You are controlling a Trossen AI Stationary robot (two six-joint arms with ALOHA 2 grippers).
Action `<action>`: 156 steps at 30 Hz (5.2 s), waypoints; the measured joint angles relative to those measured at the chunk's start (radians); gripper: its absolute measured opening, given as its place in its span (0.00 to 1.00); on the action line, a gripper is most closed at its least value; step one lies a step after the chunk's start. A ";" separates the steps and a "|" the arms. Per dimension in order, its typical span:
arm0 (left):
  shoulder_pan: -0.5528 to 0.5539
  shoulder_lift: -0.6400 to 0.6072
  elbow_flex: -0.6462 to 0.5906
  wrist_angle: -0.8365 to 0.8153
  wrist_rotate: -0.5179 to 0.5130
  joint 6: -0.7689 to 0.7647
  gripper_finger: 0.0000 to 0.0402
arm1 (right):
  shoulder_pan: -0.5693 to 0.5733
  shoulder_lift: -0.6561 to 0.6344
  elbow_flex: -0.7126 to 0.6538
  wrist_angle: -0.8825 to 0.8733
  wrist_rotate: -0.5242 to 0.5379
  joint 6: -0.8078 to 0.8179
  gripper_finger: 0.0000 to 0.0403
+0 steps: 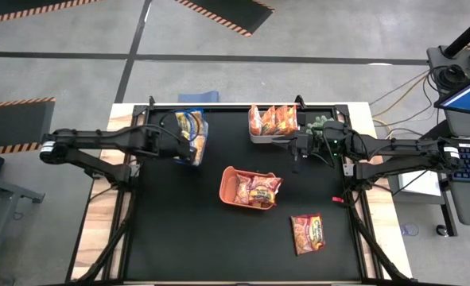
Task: Sort Maruchan noodles
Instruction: Put the blue noodle packet into the transparent bin
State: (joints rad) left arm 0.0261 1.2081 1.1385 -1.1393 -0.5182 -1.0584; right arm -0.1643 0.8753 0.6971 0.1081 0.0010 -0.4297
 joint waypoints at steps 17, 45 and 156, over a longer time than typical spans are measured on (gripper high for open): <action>0.005 0.053 -0.003 -0.055 0.074 -0.051 0.70 | 0.000 0.000 0.000 0.000 0.000 0.000 0.08; 0.043 -0.218 -0.441 0.399 -0.007 -0.085 0.62 | 0.000 0.000 0.000 0.000 0.000 -0.006 0.08; 0.117 0.295 -0.432 0.847 -0.599 -0.269 0.00 | 0.000 0.000 0.000 0.000 0.000 -0.030 0.08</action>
State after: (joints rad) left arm 0.1426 1.5028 0.7063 -0.2924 -1.1175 -1.3275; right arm -0.1646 0.8753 0.6972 0.1085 0.0010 -0.4596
